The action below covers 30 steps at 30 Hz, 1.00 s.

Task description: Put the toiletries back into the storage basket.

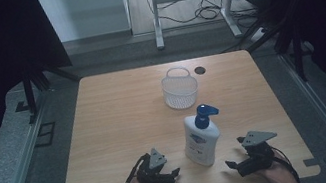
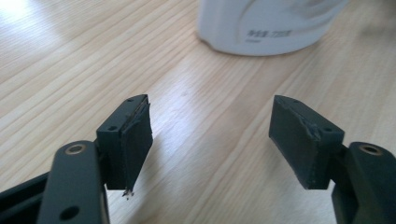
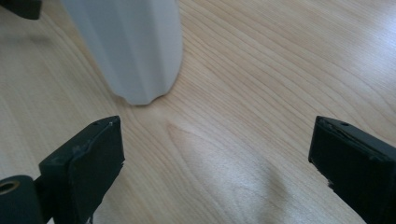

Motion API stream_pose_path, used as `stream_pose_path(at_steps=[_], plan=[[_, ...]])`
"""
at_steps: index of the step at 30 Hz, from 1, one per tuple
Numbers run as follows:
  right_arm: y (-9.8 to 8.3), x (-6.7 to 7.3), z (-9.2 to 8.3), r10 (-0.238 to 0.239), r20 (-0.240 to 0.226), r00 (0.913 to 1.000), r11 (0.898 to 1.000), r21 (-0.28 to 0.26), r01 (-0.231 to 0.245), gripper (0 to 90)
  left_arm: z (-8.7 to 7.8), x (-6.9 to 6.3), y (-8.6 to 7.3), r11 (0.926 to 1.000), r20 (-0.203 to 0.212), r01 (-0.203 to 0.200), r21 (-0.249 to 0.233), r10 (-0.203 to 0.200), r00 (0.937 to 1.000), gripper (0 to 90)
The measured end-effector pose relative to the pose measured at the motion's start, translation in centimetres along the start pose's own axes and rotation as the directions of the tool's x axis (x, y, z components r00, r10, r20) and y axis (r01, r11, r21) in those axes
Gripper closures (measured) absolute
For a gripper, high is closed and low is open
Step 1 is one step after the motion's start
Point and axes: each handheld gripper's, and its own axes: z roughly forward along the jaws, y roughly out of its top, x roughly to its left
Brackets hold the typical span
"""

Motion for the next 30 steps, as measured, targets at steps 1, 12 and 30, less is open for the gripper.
stream_pose_path(at_steps=[1, 12, 30], plan=[[0.1, 0.1, -0.1, -0.003, 0.001, 1.0, 1.0, -0.002, 0.003, 2.5, 0.0, 0.1, -0.1, 1.0, -0.006, 0.001, 0.004, -0.001, 1.0, 27.2], [0.9, 0.8, -0.6, -0.013, -0.048, 0.9988, 1.0, -0.027, 0.012, 0.0, 0.6, 0.5, -0.9, 0.9991, -0.064, 0.011, 0.042, -0.009, 0.9979, 19.7], [2.9, 1.9, -1.5, -0.022, -0.094, 0.9954, 0.998, -0.063, 0.016, 0.0, 0.8, 0.5, -1.0, 0.9994, -0.066, 0.01, 0.032, -0.008, 0.9978, 13.8]])
